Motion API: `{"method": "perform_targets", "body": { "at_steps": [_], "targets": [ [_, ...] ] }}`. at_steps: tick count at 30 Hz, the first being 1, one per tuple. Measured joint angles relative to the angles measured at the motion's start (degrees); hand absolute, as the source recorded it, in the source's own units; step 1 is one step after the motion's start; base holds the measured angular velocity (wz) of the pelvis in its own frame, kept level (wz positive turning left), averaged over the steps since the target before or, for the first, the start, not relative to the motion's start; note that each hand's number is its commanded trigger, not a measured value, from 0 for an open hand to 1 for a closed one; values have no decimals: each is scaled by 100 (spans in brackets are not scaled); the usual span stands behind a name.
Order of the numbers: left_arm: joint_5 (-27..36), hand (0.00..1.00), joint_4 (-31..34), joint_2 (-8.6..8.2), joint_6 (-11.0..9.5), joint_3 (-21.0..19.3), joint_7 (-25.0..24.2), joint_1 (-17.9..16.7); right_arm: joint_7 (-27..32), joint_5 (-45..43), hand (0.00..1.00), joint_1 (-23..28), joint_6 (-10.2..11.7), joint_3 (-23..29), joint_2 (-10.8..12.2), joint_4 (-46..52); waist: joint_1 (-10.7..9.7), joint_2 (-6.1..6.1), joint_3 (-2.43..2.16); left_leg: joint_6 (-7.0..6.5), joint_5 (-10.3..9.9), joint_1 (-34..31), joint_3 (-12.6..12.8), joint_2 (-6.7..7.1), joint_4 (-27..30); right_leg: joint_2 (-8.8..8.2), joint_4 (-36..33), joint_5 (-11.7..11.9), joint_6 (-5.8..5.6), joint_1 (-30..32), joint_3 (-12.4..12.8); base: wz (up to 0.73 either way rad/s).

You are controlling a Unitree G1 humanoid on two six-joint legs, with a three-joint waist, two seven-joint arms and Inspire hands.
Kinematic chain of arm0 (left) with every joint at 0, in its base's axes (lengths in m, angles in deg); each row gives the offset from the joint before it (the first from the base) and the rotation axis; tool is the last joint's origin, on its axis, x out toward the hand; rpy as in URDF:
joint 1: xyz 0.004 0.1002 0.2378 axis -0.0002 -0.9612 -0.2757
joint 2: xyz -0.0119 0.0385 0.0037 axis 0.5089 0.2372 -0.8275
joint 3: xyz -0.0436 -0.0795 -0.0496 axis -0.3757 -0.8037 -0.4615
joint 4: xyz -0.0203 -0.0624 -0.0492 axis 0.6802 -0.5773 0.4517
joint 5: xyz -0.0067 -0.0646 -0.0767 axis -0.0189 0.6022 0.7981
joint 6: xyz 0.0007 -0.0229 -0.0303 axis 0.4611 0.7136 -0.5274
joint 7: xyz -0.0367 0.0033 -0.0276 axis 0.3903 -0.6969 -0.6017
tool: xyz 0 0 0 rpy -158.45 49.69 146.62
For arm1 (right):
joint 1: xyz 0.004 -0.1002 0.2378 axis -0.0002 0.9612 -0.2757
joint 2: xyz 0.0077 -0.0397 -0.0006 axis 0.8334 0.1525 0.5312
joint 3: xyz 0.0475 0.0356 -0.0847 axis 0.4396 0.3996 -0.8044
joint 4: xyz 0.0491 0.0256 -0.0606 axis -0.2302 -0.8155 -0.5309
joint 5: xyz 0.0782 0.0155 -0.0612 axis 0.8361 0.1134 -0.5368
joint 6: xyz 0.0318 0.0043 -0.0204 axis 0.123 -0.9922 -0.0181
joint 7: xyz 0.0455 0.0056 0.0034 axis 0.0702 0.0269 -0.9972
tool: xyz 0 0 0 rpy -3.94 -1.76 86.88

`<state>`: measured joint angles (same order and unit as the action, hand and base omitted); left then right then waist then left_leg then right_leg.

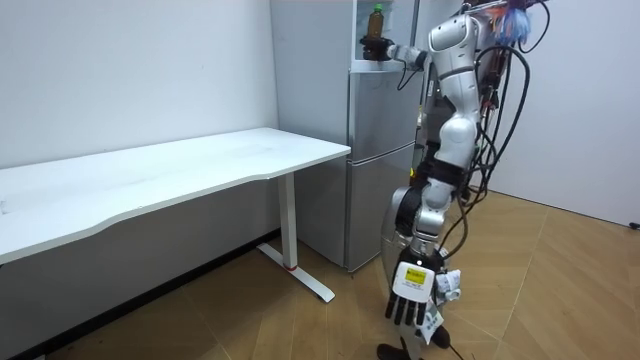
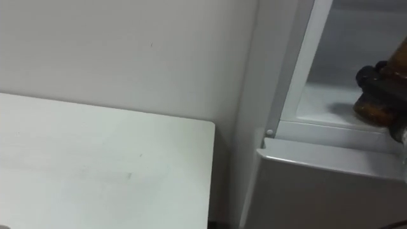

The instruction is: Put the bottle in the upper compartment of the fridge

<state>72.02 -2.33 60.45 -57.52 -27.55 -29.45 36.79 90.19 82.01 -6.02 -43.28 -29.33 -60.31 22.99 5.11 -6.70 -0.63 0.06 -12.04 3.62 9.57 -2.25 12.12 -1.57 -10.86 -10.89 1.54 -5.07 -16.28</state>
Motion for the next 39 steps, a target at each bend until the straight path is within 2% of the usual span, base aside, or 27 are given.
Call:
{"method": "perform_targets", "body": {
  "at_steps": [5,9,10,16,20,24,27,31,34,35,36,39],
  "targets": [
    [18,0,19,44,88,2,3,-66,-117,-25,100,-3,-42,-66,-14,-38,26,-1,1,6,-7,-18,-91,-5,-1,-22,-8,0,0,0,-114,8],
    [117,0,25,49,115,24,3,-139,-146,-449,100,-3,-37,-235,-125,-82,177,6,3,11,-9,-18,-95,-5,1,-16,-1,0,4,6,-105,0],
    [127,0,-24,55,110,24,3,-162,-148,-504,100,-2,-39,-255,-130,-87,221,33,21,12,-8,-27,-94,-5,33,-16,3,0,5,11,-109,0],
    [349,0,-34,104,112,31,15,-172,23,-654,100,-24,0,-268,-154,-105,303,24,16,7,-18,-234,-238,8,159,-30,19,3,6,62,-261,14],
    [439,0,12,237,107,143,35,-136,160,-652,100,-65,226,-376,-232,-151,278,45,21,10,-19,-526,-381,-1,301,-27,-24,26,36,202,-427,16],
    [440,0,193,260,105,177,134,-130,165,-623,100,-523,417,-619,-241,-772,303,94,56,16,-16,-760,-430,-25,473,-11,-81,69,91,337,-497,5],
    [440,0,352,310,91,270,152,-117,217,-623,100,-612,565,-668,-259,-973,321,95,56,25,-9,-924,-505,-38,558,-9,-88,90,123,433,-585,12],
    [574,0,393,334,94,295,160,-110,357,-630,100,-657,681,-765,-263,-1008,389,119,65,38,2,-1092,-507,-61,688,16,-71,100,160,560,-584,0],
    [693,0,387,378,106,458,163,-69,473,-632,98,-656,818,-785,-268,-1028,433,126,69,41,1,-1215,-508,-97,778,43,-75,116,183,642,-588,-1],
    [737,0,384,390,108,507,165,-44,527,-632,53,-656,856,-788,-267,-1031,466,132,73,47,2,-1232,-507,-107,791,59,-58,129,198,653,-582,0],
    [791,0,387,403,107,539,174,-28,596,-631,0,-656,881,-826,-269,-1030,483,137,76,55,7,-1237,-489,-112,792,64,-52,132,201,655,-574,0],
    [956,0,425,435,107,609,282,-16,735,-697,0,-658,999,-998,-270,-1013,504,155,82,73,18,-1268,-493,-137,788,98,20,148,198,696,-565,0]
  ]
}}
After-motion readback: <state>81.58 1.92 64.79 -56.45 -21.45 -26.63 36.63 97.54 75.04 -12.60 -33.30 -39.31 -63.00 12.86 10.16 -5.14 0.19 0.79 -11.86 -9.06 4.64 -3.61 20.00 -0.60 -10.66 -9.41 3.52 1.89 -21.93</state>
